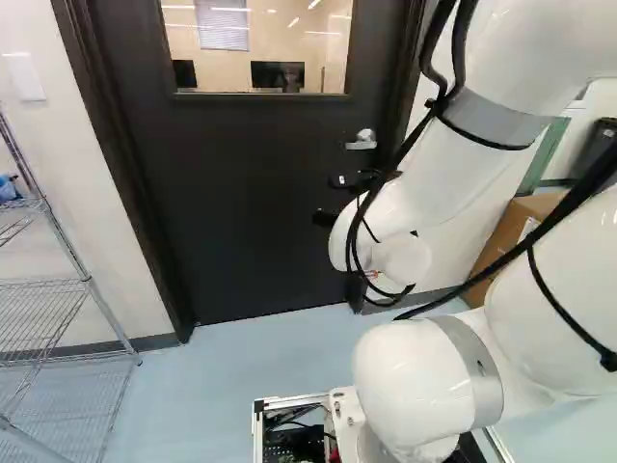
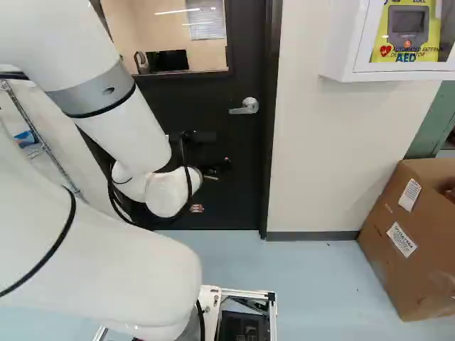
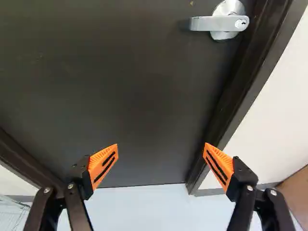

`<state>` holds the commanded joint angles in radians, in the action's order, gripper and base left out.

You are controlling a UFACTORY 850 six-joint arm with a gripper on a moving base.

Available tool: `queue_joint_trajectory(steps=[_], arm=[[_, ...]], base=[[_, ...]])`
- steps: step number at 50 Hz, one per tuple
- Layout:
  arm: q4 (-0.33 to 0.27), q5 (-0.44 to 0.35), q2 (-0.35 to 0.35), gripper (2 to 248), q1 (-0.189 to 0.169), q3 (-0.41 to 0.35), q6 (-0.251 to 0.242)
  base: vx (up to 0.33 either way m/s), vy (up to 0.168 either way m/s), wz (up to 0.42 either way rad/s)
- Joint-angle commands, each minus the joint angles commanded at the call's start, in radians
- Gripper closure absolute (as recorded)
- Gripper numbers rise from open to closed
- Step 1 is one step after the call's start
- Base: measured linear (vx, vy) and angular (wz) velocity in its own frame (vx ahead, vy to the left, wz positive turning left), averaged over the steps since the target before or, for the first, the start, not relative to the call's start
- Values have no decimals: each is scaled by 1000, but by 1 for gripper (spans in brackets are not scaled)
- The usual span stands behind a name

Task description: Open the door and move inside

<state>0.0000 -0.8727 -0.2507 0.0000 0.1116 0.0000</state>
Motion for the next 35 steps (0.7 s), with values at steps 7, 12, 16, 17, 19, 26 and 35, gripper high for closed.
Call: queue_joint_trajectory(steps=[7, 12, 16, 17, 19, 26, 35], arm=[[0, 0, 20, 3, 0, 17, 0], [0, 0, 34, 3, 0, 30, 0], [0, 0, 41, 3, 0, 39, 0], [0, 0, 42, 3, 0, 41, 0], [0, 0, 42, 3, 0, 45, 0], [0, 0, 40, 3, 0, 59, 0], [0, 0, 36, 3, 0, 78, 0]], base=[[0, 0, 0], [0, 0, 0], [0, 0, 0], [0, 0, 0], [0, 0, 0], [0, 0, 0], [0, 0, 0]])
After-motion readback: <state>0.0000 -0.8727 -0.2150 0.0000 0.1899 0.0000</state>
